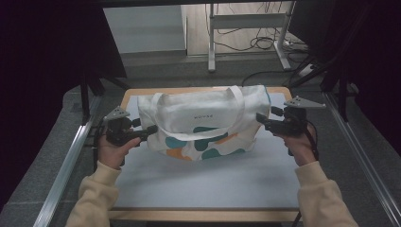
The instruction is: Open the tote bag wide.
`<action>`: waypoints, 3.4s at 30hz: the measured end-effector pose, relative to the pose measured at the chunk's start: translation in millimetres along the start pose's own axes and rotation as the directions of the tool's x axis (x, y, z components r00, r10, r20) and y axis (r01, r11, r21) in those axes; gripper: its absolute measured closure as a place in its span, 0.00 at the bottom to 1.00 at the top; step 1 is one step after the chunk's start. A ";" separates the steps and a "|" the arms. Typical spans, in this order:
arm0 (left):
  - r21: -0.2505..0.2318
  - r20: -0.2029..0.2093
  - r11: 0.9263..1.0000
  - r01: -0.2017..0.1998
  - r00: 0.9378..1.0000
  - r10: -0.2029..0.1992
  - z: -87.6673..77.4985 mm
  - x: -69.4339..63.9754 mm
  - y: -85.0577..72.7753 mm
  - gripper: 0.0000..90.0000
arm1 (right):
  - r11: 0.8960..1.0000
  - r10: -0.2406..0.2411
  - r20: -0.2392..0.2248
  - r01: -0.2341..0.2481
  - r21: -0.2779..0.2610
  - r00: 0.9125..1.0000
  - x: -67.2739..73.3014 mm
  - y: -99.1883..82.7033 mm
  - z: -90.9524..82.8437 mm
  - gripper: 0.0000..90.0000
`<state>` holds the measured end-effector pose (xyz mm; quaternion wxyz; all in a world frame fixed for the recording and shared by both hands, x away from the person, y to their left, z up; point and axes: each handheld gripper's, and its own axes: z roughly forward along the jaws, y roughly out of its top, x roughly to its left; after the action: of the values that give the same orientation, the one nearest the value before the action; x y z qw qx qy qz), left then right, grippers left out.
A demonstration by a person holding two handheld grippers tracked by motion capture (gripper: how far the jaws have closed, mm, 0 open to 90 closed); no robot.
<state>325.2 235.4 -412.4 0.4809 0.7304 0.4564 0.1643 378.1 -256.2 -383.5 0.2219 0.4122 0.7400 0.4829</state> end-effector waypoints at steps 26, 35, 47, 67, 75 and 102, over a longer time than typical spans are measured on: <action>-0.046 0.025 0.999 -0.022 0.999 0.023 -9.2 -5.1 -10.5 0.88 | 0.997 -0.072 -0.016 0.072 -0.015 0.997 0.9 -14.9 -6.2 0.95; -0.060 0.045 0.998 -0.031 0.998 0.034 -17.0 -11.9 -27.0 0.89 | 0.993 -0.118 -0.031 0.117 -0.033 0.992 7.7 -37.1 -18.7 0.95; -0.033 0.059 0.999 -0.021 0.998 0.023 -7.1 -15.4 -46.3 0.90 | 0.994 -0.107 -0.044 0.107 0.002 0.993 7.3 -59.1 -8.6 0.95; 0.015 0.053 1.000 -0.013 0.999 0.012 9.6 -14.6 -70.0 0.91 | 0.997 -0.062 -0.050 0.064 0.037 0.997 6.1 -84.0 10.0 0.95; 0.045 0.051 0.999 -0.016 0.999 0.014 18.5 -13.0 -76.3 0.91 | 0.998 -0.039 -0.052 0.042 0.051 0.998 6.0 -93.5 17.3 0.95; 0.131 0.036 0.991 0.005 0.999 -0.010 37.3 -5.5 -91.8 0.92 | 0.985 -0.031 -0.052 0.039 0.167 0.998 6.0 -117.6 33.0 0.95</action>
<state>300.9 221.3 -507.6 0.4409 0.7615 0.4600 0.1186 352.2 -256.4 -503.0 0.1764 0.4043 0.7906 0.4248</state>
